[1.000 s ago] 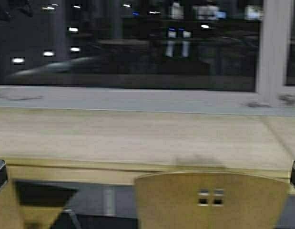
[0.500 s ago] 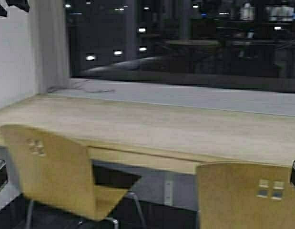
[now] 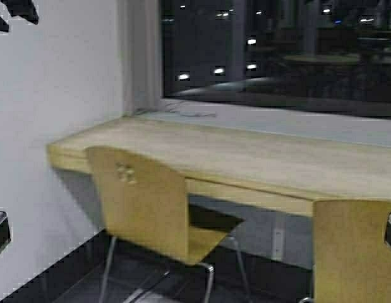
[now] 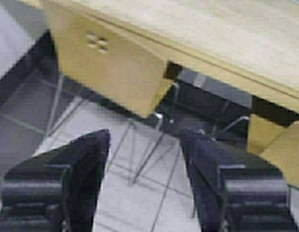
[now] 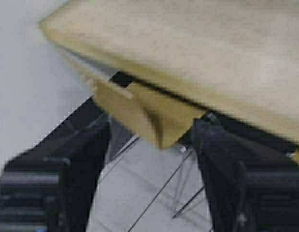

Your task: Push the chairs under the table

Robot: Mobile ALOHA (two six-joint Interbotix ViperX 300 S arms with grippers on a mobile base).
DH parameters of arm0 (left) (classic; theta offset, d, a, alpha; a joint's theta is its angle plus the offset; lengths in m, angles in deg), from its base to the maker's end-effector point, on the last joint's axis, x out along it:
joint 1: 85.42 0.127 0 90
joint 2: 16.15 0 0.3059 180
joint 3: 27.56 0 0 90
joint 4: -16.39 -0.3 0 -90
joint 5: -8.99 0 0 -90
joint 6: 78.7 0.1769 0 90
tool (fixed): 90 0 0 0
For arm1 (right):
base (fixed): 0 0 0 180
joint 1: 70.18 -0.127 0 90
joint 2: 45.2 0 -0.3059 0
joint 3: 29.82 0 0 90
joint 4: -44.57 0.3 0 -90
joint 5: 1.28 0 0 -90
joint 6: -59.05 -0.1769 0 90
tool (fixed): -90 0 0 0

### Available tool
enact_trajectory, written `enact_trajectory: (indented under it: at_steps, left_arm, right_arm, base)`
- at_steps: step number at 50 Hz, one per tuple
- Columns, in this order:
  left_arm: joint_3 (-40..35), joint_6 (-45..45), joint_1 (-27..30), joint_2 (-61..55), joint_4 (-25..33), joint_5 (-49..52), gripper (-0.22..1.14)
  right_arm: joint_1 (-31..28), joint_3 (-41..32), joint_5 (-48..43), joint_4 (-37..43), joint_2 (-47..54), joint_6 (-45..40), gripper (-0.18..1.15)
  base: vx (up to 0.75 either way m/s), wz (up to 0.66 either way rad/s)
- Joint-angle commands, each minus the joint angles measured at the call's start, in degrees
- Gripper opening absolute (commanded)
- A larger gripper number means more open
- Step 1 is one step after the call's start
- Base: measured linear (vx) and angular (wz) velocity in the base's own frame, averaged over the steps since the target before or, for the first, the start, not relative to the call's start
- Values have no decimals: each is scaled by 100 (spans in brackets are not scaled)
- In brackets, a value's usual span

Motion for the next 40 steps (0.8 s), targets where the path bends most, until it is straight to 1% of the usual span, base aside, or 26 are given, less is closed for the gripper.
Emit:
enact_trajectory:
  at_steps: [1, 11, 26, 32, 40]
  left_arm:
    - [-35, -9, 0, -9, -9, -88, 84]
    - [-44, -62, 0, 0, 0, -132, 84]
    - [-26, -97, 0, -299, -9, -325, 84]
    - [-79, -79, 0, -334, -9, -598, 84]
    - [-149, -97, 0, -325, -9, -694, 84]
  right_arm:
    - [-18, -176, -70, 26, 62, -9, 88]
    - [-18, -176, -123, 18, 193, 9, 88]
    - [-18, -413, -70, 79, 853, -211, 88]
    - [-18, -281, -79, 79, 835, -308, 88]
    - [-18, -431, 193, 79, 659, -308, 88]
  base:
    - [-35, 30]
    - [-34, 37]
    - [-31, 41]
    - [-34, 35]
    - [-38, 34]
